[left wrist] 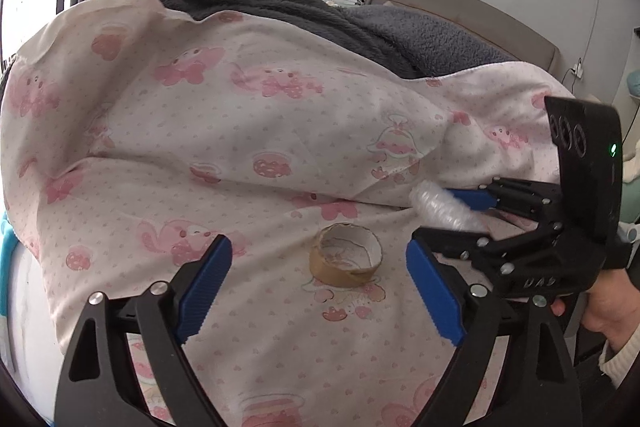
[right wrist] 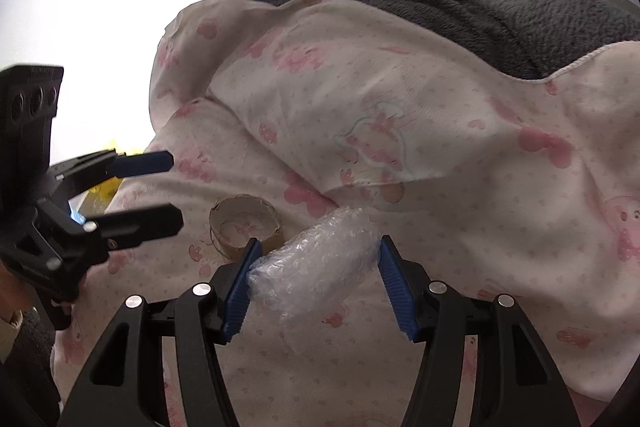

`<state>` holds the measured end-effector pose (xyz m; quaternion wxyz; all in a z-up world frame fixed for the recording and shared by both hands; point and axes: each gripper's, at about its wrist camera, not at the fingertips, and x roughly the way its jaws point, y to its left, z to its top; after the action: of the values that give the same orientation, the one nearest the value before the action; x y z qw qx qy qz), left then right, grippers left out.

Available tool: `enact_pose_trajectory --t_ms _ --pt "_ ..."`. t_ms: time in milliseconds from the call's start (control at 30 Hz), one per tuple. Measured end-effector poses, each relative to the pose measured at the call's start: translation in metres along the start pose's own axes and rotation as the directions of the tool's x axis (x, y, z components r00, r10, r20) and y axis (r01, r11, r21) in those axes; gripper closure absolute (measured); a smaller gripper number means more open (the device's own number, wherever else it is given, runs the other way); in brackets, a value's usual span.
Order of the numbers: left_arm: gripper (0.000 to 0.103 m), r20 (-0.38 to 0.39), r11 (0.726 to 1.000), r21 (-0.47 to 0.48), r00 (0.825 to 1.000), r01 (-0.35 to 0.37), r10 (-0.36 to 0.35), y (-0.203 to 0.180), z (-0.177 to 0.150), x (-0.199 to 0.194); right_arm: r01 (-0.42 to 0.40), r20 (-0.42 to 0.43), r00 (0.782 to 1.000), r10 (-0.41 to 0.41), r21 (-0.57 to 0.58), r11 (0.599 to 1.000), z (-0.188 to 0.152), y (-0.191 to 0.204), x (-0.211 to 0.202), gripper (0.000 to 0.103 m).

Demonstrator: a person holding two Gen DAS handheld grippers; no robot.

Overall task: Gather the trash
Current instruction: 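Grasp the cardboard tape core with the left tool, then carry the tape core and bubble wrap over the teal bin with both tools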

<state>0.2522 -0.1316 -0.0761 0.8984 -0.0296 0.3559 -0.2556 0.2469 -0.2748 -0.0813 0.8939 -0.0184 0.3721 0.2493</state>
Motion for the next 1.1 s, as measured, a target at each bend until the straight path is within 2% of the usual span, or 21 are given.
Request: enact_pose_trajectory --t_ms 267,400,533,767,967,1100 --pt "0.031 -0.015 0.999 0.026 1.000 0.027 -0.027 -0.015 0.001 0.022 -0.035 0.042 0.999 0.030 0.100 0.994 -0.002 -0.021 -0.018 0.043" --pt "0.039 -0.056 0.998 0.052 0.998 0.019 -0.016 -0.021 -0.001 0.036 -0.033 0.033 0.999 0.029 0.119 0.992 -0.006 -0.028 -0.019 0.043" --pt "0.050 -0.093 0.999 0.039 0.996 0.003 0.001 -0.021 -0.002 0.049 -0.034 0.023 0.999 0.031 0.142 0.989 -0.006 -0.027 -0.016 0.043" --pt "0.051 -0.086 0.997 0.063 0.996 -0.032 0.037 -0.028 -0.003 0.052 -0.034 0.015 0.999 0.032 0.172 0.984 -0.004 -0.019 -0.018 0.043" --pt "0.051 -0.029 0.999 0.037 0.999 -0.018 0.019 -0.025 -0.004 0.024 -0.016 0.030 0.999 0.010 0.188 0.982 0.002 -0.008 -0.028 0.043" --pt "0.051 -0.033 0.999 0.046 0.999 -0.022 0.024 -0.021 -0.013 0.006 -0.002 0.036 0.999 -0.005 0.208 0.978 0.003 0.000 -0.034 0.043"
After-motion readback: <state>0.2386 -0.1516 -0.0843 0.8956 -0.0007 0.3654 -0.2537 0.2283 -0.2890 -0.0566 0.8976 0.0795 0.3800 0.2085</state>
